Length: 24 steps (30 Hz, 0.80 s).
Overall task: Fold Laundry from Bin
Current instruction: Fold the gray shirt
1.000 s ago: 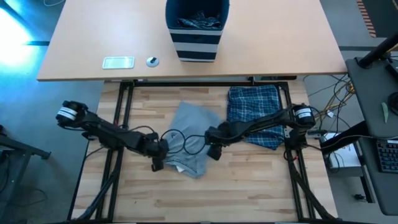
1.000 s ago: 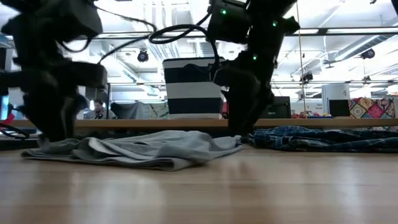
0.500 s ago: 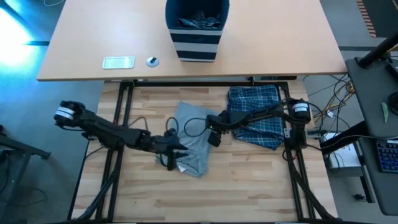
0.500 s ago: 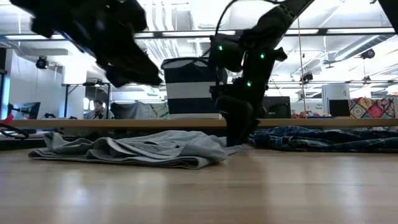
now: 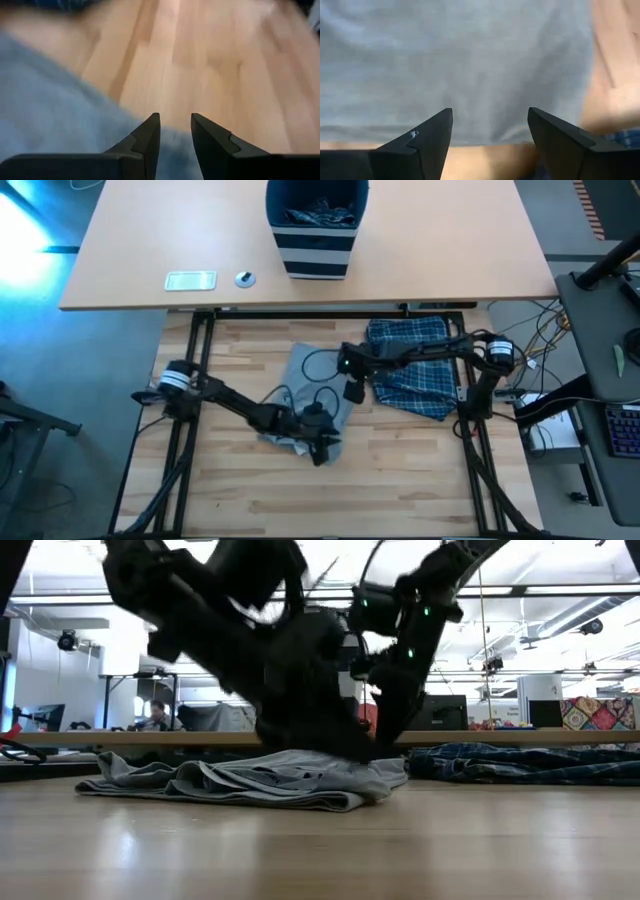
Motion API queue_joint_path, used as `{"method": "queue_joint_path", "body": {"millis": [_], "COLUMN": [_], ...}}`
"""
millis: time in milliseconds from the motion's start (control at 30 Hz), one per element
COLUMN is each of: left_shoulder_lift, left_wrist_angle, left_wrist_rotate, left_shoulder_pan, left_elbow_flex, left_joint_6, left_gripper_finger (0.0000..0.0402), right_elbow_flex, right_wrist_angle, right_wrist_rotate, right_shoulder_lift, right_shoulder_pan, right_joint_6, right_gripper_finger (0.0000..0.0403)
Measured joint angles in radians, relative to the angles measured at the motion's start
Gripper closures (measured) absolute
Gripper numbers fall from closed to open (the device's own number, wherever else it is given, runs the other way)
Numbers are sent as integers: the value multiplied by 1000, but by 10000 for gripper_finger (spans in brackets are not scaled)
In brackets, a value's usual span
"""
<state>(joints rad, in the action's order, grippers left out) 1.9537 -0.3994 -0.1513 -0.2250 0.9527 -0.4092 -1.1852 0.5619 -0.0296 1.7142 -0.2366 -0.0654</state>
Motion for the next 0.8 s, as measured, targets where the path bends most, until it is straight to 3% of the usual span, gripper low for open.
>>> {"method": "queue_joint_path", "body": {"millis": [233,433,533,633,800], "left_shoulder_lift": [-24,-113,-160,-204,-169], "left_wrist_angle": [42,220,243,238,216], "left_wrist_rotate": [132,164,152,56,-49], "left_shoulder_pan": [-15,-99,-128,-136,-104], "left_elbow_flex": [-47,-81,-88,-66,14], "left_joint_6": [-118,-114,-169,-206,-146], "left_gripper_finger": [306,306,306,306,306], "right_elbow_flex": [168,220,192,160,150], "right_wrist_angle": [-197,-178,-141,-126,-134], "right_wrist_rotate": [2,-13,-23,-32,-27], "right_shoulder_lift": [39,17,-21,-83,-139], "right_shoulder_pan": [-33,-51,-52,-37,-27], "right_joint_6": [-48,-35,-26,-23,-65], "right_gripper_finger": [153,154,154,154,154]}}
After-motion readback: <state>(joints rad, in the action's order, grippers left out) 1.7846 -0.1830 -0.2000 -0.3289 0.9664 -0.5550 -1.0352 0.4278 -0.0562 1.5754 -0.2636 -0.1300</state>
